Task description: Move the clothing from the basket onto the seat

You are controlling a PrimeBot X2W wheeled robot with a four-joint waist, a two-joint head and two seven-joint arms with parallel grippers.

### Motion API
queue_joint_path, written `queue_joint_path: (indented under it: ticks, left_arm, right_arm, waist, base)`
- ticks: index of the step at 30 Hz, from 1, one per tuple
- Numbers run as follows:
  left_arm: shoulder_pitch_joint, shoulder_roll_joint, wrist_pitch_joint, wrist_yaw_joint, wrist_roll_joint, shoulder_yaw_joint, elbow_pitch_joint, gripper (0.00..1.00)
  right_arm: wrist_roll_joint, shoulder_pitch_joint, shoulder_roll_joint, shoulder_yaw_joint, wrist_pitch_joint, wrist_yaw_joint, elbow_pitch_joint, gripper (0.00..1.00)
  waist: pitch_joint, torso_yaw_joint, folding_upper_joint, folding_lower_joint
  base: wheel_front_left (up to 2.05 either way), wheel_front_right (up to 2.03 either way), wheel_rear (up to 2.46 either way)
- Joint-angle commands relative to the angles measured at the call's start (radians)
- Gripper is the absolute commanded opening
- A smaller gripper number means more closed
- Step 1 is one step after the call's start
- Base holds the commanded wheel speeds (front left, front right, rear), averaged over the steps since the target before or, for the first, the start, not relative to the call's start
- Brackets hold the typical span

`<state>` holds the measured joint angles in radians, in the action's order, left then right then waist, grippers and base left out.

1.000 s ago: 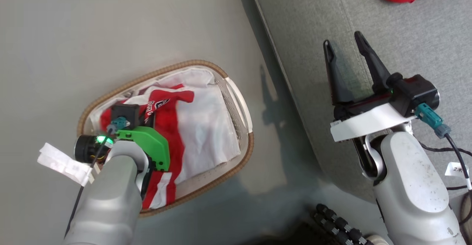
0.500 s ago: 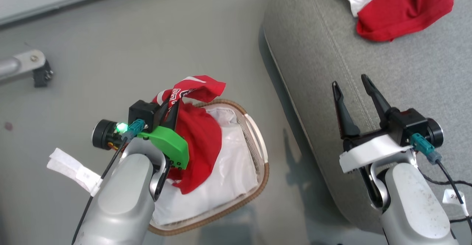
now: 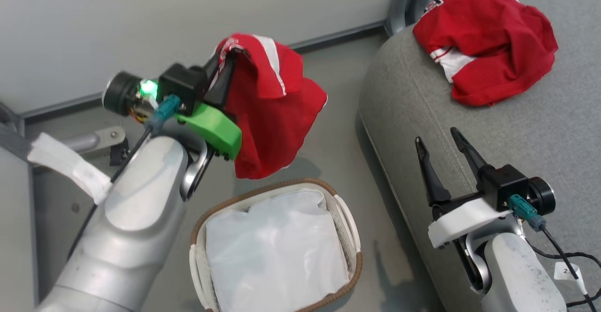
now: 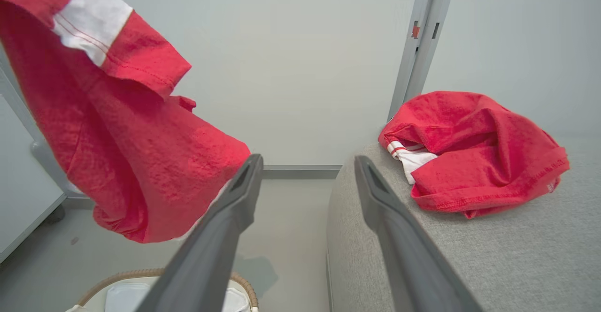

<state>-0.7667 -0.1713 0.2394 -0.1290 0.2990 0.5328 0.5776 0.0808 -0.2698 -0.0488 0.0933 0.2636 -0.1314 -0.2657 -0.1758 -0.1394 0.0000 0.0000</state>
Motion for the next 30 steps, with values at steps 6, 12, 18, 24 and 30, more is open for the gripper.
queue_joint_path:
  ticks: [6, 12, 18, 24, 30]
  left_arm:
    - [-0.106, -0.043, -0.063, -0.003, 0.016, 0.069, -0.039, 0.0]
    - [-0.191, -0.057, -0.099, -0.003, 0.029, 0.129, -0.031, 0.0]
    - [-0.252, -0.031, -0.116, -0.003, 0.047, 0.18, -0.018, 0.0]
    - [-0.297, 0.018, -0.13, -0.003, 0.07, 0.247, -0.008, 0.0]
    - [-0.339, 0.062, -0.14, -0.003, 0.103, 0.31, 0.007, 0.0]
  right_arm:
    - [-0.006, -0.008, -0.003, 0.037, 0.002, 0.001, -0.005, 1.0]
    - [0.016, -0.039, -0.003, 0.108, 0.002, 0.001, -0.007, 1.0]
    - [0.039, -0.07, -0.003, 0.196, 0.002, 0.001, -0.02, 1.0]
    - [0.048, -0.142, -0.003, 0.251, 0.002, 0.001, -0.062, 1.0]
    - [0.052, -0.236, -0.003, 0.273, 0.002, 0.001, -0.153, 1.0]
  waist:
    - [0.078, 0.021, 0.0, 0.0]
    - [0.089, 0.023, 0.0, 0.0]
    - [0.118, 0.051, 0.0, 0.0]
    - [0.147, 0.089, 0.0, 0.0]
    - [0.159, 0.124, 0.0, 0.0]
  base:
    - [0.0, 0.0, 0.0]
    - [0.0, 0.0, 0.0]
    - [0.0, 0.0, 0.0]
    - [0.0, 0.0, 0.0]
    - [0.0, 0.0, 0.0]
